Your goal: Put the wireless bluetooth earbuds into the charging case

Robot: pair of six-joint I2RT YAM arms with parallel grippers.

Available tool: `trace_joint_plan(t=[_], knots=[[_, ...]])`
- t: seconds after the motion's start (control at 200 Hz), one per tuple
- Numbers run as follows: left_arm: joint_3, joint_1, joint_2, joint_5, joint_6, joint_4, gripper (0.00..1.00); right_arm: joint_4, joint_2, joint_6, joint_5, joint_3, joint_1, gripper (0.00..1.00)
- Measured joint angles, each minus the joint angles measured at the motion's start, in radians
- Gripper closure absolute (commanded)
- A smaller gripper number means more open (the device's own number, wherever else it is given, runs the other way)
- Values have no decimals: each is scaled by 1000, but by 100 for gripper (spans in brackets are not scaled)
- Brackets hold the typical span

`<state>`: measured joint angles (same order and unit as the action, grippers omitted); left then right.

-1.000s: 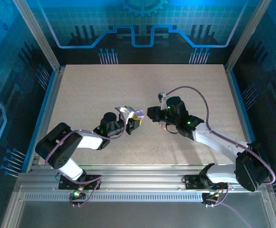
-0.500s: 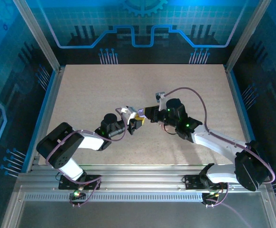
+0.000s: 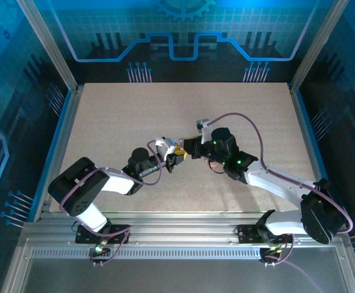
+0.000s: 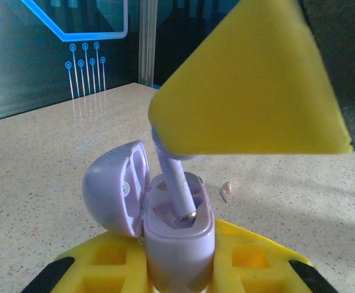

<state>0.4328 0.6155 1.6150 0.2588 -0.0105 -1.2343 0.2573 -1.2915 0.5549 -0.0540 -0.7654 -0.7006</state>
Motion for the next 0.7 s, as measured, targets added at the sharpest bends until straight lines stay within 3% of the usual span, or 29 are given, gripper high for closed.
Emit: trace_joint_plan(t=[0.7], knots=[[-4, 3, 1, 0, 1, -14, 85, -37, 48, -74, 77, 0, -19, 81]])
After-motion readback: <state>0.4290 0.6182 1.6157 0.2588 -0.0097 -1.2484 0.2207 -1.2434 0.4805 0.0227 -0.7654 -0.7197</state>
